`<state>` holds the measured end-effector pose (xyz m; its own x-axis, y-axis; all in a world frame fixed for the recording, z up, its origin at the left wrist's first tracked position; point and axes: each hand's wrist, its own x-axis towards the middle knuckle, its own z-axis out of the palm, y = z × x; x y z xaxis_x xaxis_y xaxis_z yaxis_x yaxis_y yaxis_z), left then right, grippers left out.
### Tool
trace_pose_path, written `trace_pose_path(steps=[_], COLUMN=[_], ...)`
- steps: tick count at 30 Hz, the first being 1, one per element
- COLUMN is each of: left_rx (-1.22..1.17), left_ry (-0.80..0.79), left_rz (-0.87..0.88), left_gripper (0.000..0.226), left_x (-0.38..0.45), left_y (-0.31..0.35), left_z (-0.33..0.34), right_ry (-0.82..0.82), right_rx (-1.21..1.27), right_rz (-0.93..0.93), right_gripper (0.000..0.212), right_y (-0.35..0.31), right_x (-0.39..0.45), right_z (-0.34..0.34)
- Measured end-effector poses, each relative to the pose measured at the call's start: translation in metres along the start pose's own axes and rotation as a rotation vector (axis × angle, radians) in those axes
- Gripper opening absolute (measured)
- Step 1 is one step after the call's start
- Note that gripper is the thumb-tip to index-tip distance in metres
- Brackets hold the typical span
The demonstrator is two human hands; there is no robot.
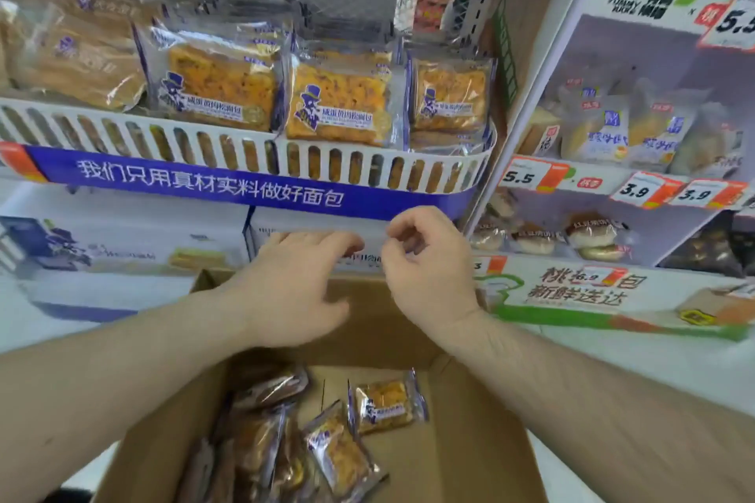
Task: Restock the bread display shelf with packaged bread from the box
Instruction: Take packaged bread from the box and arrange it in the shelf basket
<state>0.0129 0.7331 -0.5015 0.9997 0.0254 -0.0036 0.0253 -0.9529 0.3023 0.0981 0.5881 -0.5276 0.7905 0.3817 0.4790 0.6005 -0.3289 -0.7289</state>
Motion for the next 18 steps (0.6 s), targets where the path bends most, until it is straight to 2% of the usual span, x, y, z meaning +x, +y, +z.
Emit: trace_pose_path(steps=[3, 6, 8, 14, 16, 18], left_rx=[-0.020, 0.009, -0.018, -0.046, -0.109, -0.175], left_ry=[-0.227, -0.438, -0.525, -0.681, -0.688, -0.665], left_rz=[-0.117, -0.130, -0.131, -0.169, -0.225, -0.281], left_gripper=[0.065, 0.051, 0.044, 0.037, 0.032, 0.028], left_x=[-0.022, -0.030, -0.029, -0.016, -0.008, -0.002], left_y=[-0.020, -0.032, -0.035, -0.050, -0.056, -0.063], left_z=[0.022, 0.043, 0.055, 0.089, 0.091, 0.093], right_ry=[-0.290, -0.639, -0.796, -0.776, -0.832, -0.947], right_rx=[-0.124, -0.289, -0.344, -0.504, -0.635, -0.759], right_rz=[0.202, 0.444, 0.588, 0.925, 0.965, 0.917], right_gripper=[0.020, 0.008, 0.010, 0.023, 0.047, 0.093], right_y=[0.026, 0.072, 0.104, 0.169, 0.178, 0.184], right_x=[-0.025, -0.045, -0.066, -0.157, -0.181, -0.202], right_z=[0.029, 0.064, 0.086, 0.140, 0.157, 0.173])
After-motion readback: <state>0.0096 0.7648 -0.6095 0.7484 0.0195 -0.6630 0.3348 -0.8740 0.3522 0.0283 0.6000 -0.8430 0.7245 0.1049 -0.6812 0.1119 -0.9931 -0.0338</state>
